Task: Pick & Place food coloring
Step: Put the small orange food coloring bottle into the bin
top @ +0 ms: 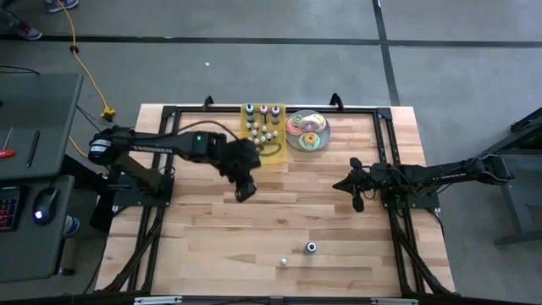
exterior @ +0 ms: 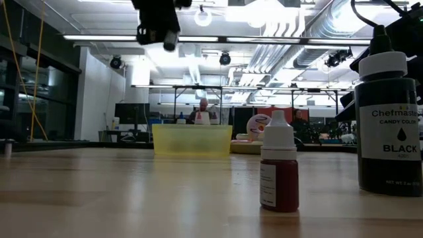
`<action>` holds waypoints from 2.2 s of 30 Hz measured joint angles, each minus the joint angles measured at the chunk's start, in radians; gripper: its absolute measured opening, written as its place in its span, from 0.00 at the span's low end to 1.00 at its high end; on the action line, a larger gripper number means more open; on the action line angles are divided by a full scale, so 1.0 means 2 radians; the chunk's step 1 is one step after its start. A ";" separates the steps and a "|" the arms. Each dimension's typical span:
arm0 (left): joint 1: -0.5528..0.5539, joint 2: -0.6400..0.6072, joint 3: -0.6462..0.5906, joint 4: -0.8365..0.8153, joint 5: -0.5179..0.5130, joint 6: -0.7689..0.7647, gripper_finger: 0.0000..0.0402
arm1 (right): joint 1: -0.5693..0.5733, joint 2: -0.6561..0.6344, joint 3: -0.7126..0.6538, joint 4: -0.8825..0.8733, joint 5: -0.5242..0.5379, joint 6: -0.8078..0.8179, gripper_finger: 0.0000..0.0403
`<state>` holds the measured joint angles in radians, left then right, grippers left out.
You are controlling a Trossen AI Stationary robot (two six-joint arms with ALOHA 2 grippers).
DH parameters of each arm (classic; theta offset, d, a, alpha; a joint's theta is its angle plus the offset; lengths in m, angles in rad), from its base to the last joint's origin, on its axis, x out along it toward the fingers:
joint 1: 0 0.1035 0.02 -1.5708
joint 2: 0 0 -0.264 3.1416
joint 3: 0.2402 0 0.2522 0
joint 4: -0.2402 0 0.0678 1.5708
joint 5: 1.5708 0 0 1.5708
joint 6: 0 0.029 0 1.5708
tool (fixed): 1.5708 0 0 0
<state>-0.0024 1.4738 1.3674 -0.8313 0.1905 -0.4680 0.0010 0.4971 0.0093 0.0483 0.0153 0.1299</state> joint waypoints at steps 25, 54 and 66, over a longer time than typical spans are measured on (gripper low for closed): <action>0.136 0.169 -0.001 0.175 -0.199 -0.096 0.11 | 0.000 0.000 0.000 0.000 0.000 0.000 0.00; 0.125 0.246 -0.001 0.231 -0.348 -0.157 0.11 | 0.000 0.000 0.000 0.000 0.000 0.000 0.00; 0.133 0.259 0.000 0.251 -0.348 -0.158 0.12 | 0.000 0.000 0.000 0.000 0.000 0.000 0.00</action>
<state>0.2636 1.9909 1.3670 -0.3301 -0.5060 -0.7834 0.0007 0.4973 0.0093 0.0483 0.0154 0.1299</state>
